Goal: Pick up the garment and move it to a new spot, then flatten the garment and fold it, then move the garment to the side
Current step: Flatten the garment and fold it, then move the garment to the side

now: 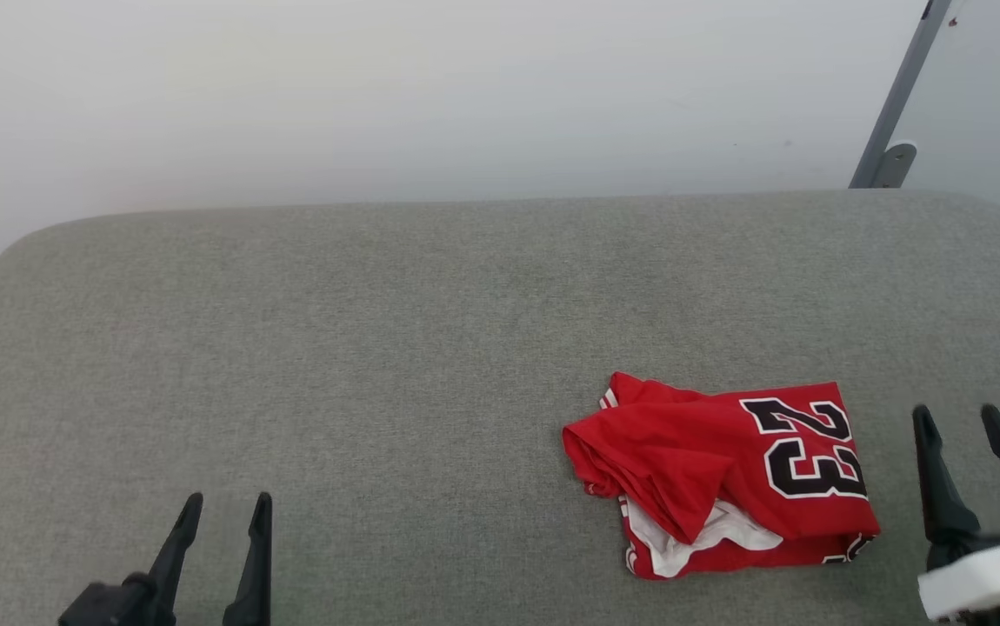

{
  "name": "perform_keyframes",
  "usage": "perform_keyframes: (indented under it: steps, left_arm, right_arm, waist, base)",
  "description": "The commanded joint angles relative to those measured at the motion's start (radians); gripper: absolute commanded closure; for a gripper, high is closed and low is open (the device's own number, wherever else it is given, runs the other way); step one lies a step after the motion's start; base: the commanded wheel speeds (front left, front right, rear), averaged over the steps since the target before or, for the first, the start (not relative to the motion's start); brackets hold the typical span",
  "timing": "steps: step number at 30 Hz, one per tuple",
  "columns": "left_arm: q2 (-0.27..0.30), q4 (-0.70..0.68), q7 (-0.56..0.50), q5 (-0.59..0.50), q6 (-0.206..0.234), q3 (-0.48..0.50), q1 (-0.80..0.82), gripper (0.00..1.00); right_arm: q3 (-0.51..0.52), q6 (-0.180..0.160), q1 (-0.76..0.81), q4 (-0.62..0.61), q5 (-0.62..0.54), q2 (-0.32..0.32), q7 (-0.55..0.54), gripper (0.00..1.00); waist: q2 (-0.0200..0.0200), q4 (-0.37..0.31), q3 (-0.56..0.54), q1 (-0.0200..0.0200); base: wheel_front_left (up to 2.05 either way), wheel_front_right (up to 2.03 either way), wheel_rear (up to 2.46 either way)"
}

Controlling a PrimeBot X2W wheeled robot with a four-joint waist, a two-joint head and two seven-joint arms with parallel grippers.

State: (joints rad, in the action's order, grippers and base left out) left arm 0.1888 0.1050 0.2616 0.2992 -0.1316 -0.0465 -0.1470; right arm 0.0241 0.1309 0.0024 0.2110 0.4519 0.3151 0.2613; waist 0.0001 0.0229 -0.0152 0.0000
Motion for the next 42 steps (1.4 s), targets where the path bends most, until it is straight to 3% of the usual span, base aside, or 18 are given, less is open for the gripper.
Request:
perform_keyframes:
  steps: [1, 13, 27, 31, 36, 37, 42]
  left_arm:
    - [-0.004, -0.017, 0.004, -0.007, 0.002, 0.007, -0.022, 0.0]
    - [-0.02, -0.077, 0.004, -0.029, 0.002, 0.032, -0.075, 0.0]
    - [-0.023, -0.075, 0.004, -0.029, 0.002, 0.023, -0.049, 0.0]
    - [-0.03, -0.074, 0.004, -0.029, 0.002, 0.011, -0.034, 0.0]
    - [-0.039, -0.069, 0.004, -0.025, 0.002, -0.018, 0.016, 0.0]
    - [-0.039, -0.069, 0.004, -0.025, 0.002, -0.018, 0.016, 0.0]
    - [-0.047, -0.06, 0.004, -0.01, 0.002, -0.051, 0.077, 0.0]
  right_arm:
    - [0.012, 0.0, 0.026, -0.021, -0.007, -0.007, 0.004, 0.0]
    - [0.08, 0.0, 0.131, -0.128, -0.042, -0.06, -0.024, 0.0]
    - [0.061, 0.0, 0.129, -0.151, -0.041, -0.074, -0.069, 0.0]
    - [0.036, 0.0, 0.093, -0.119, -0.047, -0.024, -0.188, 0.0]
    - [-0.043, 0.0, 0.025, -0.092, -0.023, 0.104, -0.457, 0.0]
    - [-0.043, 0.0, 0.025, -0.092, -0.023, 0.104, -0.457, 0.0]
    - [-0.101, 0.0, -0.05, -0.102, 0.072, 0.22, -0.72, 0.0]
  waist:
    - [-0.0001, 0.004, 0.0, 0.0]
    - [-0.0001, 0.015, 0.003, 0.0]
    - [-0.0001, 0.017, 0.012, 0.0]
    - [-0.0001, 0.019, 0.026, 0.0]
    - [-0.0001, 0.028, 0.075, 0.0]
    - [-0.0001, 0.028, 0.075, 0.0]
    - [-0.0001, 0.046, 0.136, 0.0]
  base:
    - [0.0, 0.0, 0.0]
    - [0.0, 0.0, 0.0]
    - [0.0, 0.0, 0.0]
    - [0.0, 0.0, 0.0]
    - [0.0, 0.0, 0.0]
    - [0.0, 0.0, 0.0]
    - [0.0, 0.0, 0.0]
